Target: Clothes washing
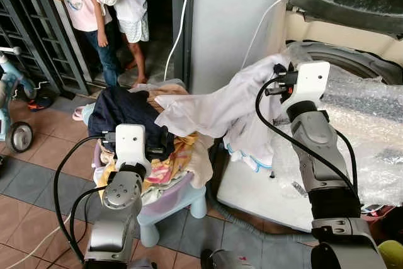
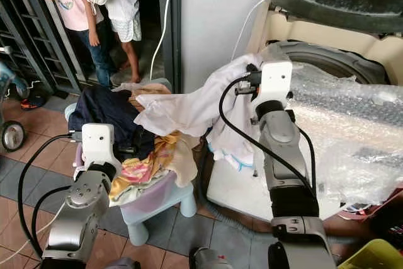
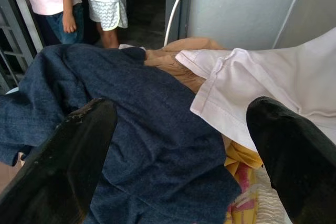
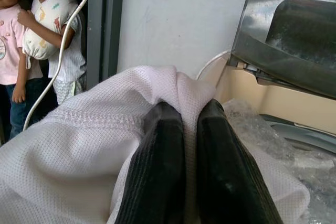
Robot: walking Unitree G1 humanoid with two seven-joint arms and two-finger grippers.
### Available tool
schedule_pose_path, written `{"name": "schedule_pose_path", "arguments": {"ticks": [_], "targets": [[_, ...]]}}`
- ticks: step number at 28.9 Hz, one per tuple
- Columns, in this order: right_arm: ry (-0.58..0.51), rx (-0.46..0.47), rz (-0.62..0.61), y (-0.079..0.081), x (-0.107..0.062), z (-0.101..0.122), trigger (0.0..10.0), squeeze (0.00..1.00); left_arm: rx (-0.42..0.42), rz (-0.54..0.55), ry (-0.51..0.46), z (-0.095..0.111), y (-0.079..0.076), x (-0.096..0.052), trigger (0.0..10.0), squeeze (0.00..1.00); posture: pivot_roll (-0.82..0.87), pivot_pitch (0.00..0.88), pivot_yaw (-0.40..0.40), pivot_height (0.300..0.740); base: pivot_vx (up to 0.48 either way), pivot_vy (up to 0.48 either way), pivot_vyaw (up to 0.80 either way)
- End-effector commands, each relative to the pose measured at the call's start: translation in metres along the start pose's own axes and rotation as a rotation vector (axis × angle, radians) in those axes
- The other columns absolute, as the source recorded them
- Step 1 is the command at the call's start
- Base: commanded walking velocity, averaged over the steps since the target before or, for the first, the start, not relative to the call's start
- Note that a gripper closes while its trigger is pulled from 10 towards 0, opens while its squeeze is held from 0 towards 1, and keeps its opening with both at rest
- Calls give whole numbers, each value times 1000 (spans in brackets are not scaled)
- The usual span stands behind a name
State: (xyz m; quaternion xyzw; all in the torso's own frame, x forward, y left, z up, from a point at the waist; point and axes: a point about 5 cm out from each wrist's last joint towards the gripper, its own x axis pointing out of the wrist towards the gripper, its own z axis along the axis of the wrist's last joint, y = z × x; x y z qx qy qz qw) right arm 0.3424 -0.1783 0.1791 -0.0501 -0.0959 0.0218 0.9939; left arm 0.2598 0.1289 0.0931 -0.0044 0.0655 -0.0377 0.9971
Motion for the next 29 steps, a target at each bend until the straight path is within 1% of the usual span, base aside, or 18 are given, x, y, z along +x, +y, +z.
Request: {"name": "schedule_pose_path", "arguments": {"ticks": [1,8,14,16,17,21,22,25,27,29], "targets": [[-60,-5,-29,-5,6,12,10000,0,4,-13,-8,1,-1,1,10000,0,31,0,-25,740,0,-386,0],[-63,-15,-21,-1,5,10,10000,0,1,-22,-4,0,-2,1,10000,0,30,0,-21,740,0,-413,0],[-76,-20,-24,-1,8,11,10000,0,2,-26,-3,0,-2,1,10000,0,30,0,-22,740,0,-439,0],[-96,-65,-11,-3,10,15,10000,0,-1,-23,-3,0,-2,1,10000,0,32,0,-24,740,0,-429,0],[-123,-128,7,-7,13,21,10000,0,-2,-18,-4,0,-1,1,10000,0,36,0,-26,740,0,-420,0],[-126,-152,23,-12,17,24,10000,0,4,-5,-10,2,0,3,10000,0,38,0,-28,740,0,-397,0],[-128,-174,26,-18,21,27,10000,0,10,-1,-23,5,1,4,10000,0,41,0,-29,740,0,0,0],[-128,-176,22,-25,26,33,10000,0,-4,2,-42,10,2,7,10000,0,46,0,-33,740,0,0,0],[-142,-176,21,-25,30,39,10000,0,-12,-13,-63,18,3,8,10000,0,48,0,-35,740,0,0,0],[-152,-156,21,-22,31,41,10000,0,-23,2,-77,21,5,8,10000,0,46,0,-35,740,0,0,0]]}}
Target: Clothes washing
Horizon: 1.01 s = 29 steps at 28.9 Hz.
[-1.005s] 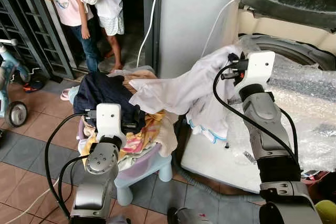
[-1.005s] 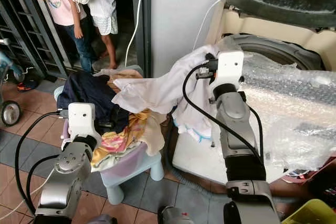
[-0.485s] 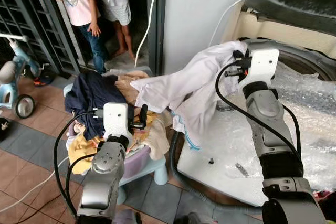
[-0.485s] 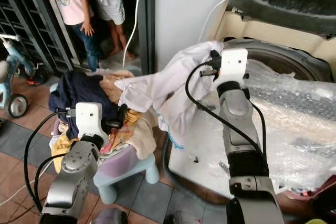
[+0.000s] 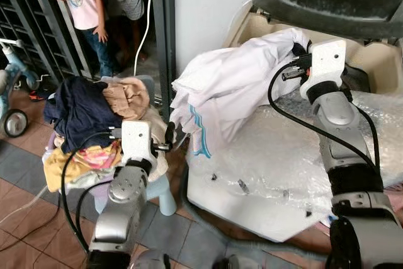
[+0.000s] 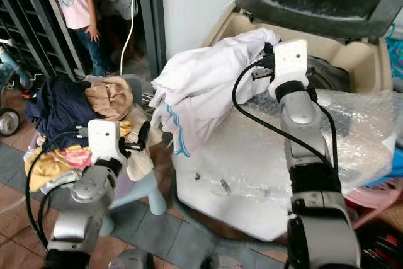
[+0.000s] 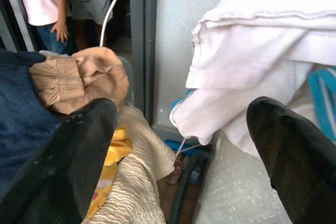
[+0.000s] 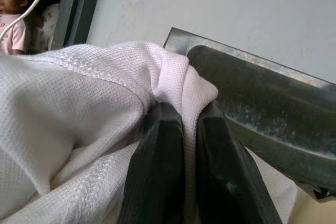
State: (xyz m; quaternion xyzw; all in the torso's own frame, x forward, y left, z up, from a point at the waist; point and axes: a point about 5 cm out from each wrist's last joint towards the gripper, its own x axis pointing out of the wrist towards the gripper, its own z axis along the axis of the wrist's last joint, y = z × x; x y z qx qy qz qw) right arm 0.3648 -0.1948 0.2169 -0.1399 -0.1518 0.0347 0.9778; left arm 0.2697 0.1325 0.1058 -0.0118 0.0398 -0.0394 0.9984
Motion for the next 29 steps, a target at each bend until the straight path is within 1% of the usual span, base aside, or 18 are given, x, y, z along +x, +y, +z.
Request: {"name": "schedule_pose_path", "arguments": {"ticks": [1,2,4,6,8,11,14,15,18,20,22,24,25,26,28,29], "targets": [[-39,22,-22,-2,4,9,10000,0,-11,7,-25,7,1,1,10000,0,46,0,-35,740,0,0,0],[-42,39,-22,0,5,10,10000,0,-12,21,-28,8,2,0,10000,0,38,0,-41,740,0,0,0],[-53,49,16,13,6,12,10000,0,-35,31,-32,10,1,0,10000,0,37,0,-46,740,0,0,0],[-68,47,71,29,6,14,10000,0,-45,11,-34,9,-4,-3,10000,0,34,0,-49,740,0,0,0],[-76,64,105,40,7,16,10000,0,-49,-10,-27,7,-8,-6,10000,0,35,0,-48,740,152,0,0],[-84,72,118,43,9,19,10000,0,-48,-12,-12,3,-7,-8,10000,0,32,0,-45,740,316,0,0],[-102,71,116,37,22,28,10000,0,-51,-24,0,0,-8,-8,10000,0,26,0,-41,740,322,0,0],[-102,71,116,37,22,28,10000,0,-51,-24,0,0,-8,-8,10000,0,26,0,-41,740,322,0,0],[-79,110,73,32,35,34,10000,0,-51,-30,6,-2,-8,-6,10000,0,17,0,-39,740,326,0,0],[-78,106,58,32,47,43,10000,0,-52,-38,9,-3,-10,-4,10000,0,16,0,-42,740,313,0,0],[-91,93,21,27,59,56,10000,0,-55,-43,7,-3,-12,-3,10000,0,18,0,-45,740,309,0,0],[-120,96,-80,9,69,74,10000,0,-60,-43,6,-3,-15,-2,10000,0,23,0,-49,740,255,0,0],[-177,146,-201,-17,75,93,10000,0,-67,-32,11,-4,-16,-2,10000,0,26,0,-54,740,0,0,0],[-177,146,-201,-17,75,93,10000,0,-67,-32,11,-4,-16,-2,10000,0,26,0,-54,740,0,0,0],[-213,164,-272,-32,76,104,10000,0,-76,-22,17,-5,-16,-2,10000,0,26,0,-61,740,0,0,0],[-222,164,-289,-36,76,105,10000,0,-76,-18,18,-6,-16,-2,10000,0,26,0,-61,740,0,0,0]]}}
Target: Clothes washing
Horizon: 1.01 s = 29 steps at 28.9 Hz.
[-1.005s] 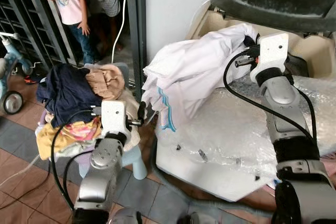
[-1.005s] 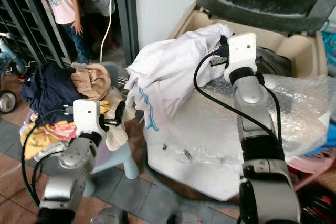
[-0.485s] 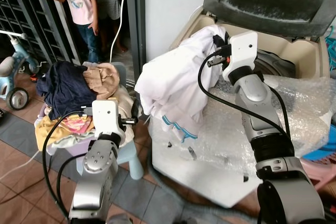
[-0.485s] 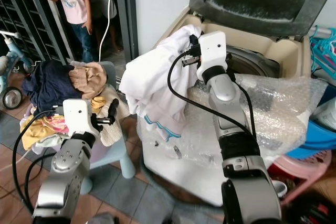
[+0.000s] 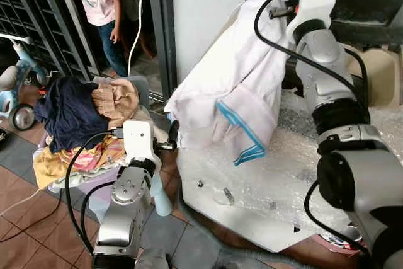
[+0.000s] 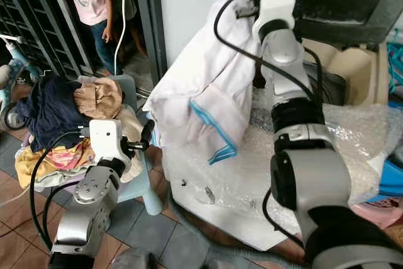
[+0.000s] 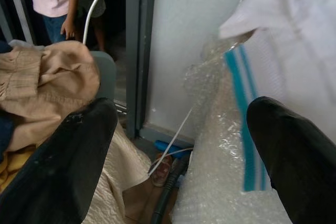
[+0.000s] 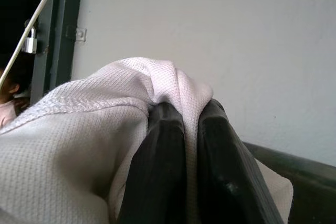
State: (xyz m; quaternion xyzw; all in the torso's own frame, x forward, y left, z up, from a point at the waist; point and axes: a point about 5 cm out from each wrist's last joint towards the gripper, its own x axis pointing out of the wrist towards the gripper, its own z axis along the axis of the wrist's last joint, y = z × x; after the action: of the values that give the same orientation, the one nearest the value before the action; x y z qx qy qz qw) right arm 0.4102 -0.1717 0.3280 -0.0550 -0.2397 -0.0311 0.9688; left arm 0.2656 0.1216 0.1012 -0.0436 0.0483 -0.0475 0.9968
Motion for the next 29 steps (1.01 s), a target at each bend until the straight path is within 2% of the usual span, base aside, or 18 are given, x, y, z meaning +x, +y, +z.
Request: {"name": "schedule_pose_path", "arguments": {"ticks": [1,4,5,6,7,12,15,17,18,20,23,24,25,29], "targets": [[-56,2,-131,-27,4,13,10000,0,-12,11,11,-2,-4,1,10000,0,25,0,-65,740,0,0,0],[-35,-26,-161,-30,2,8,10000,0,-12,23,20,-4,-2,1,10000,0,25,0,-65,740,0,0,0],[56,-53,-203,-33,-7,-16,10000,549,-21,19,20,-4,-4,2,10000,0,22,0,-66,740,0,0,0],[88,-76,-213,-34,-12,-26,10000,863,-21,18,18,-3,-4,2,10000,0,22,0,-66,740,0,0,0],[117,-74,-213,-34,-18,-35,10000,1000,-20,17,17,-3,-5,2,10000,0,23,0,-65,740,0,0,0],[198,-72,-151,-27,-38,-67,10000,1000,-25,17,22,-4,-5,1,10000,0,19,0,-61,740,0,0,0],[332,-95,-8,-13,-66,-100,10000,1000,-23,12,32,-6,-5,1,10000,0,5,0,-54,740,0,0,0],[350,-108,1,-16,-79,-107,10000,1000,-21,10,35,-7,-5,1,10000,0,1,0,-52,740,0,0,0],[348,-113,-2,-17,-83,-108,10000,1000,-21,9,36,-7,-5,1,10000,0,-2,0,-50,740,0,0,0],[252,-65,-20,-24,-89,-97,10000,1000,-18,6,39,-8,-5,1,10000,0,-5,0,-47,740,0,0,0],[148,-38,85,-15,-92,-82,10000,1000,-15,5,41,-8,-5,1,10000,0,-9,0,-39,740,0,0,0],[138,-8,170,-7,-96,-79,10000,1000,-13,3,42,-8,-4,1,10000,0,-11,0,-36,740,0,0,0],[136,10,198,-4,-97,-78,10000,1000,-12,2,43,-8,-4,1,10000,0,-11,0,-35,740,0,0,0],[131,3,238,2,-104,-75,10000,1000,-5,23,44,-8,-2,1,10000,0,-5,0,-33,740,0,0,0]]}}
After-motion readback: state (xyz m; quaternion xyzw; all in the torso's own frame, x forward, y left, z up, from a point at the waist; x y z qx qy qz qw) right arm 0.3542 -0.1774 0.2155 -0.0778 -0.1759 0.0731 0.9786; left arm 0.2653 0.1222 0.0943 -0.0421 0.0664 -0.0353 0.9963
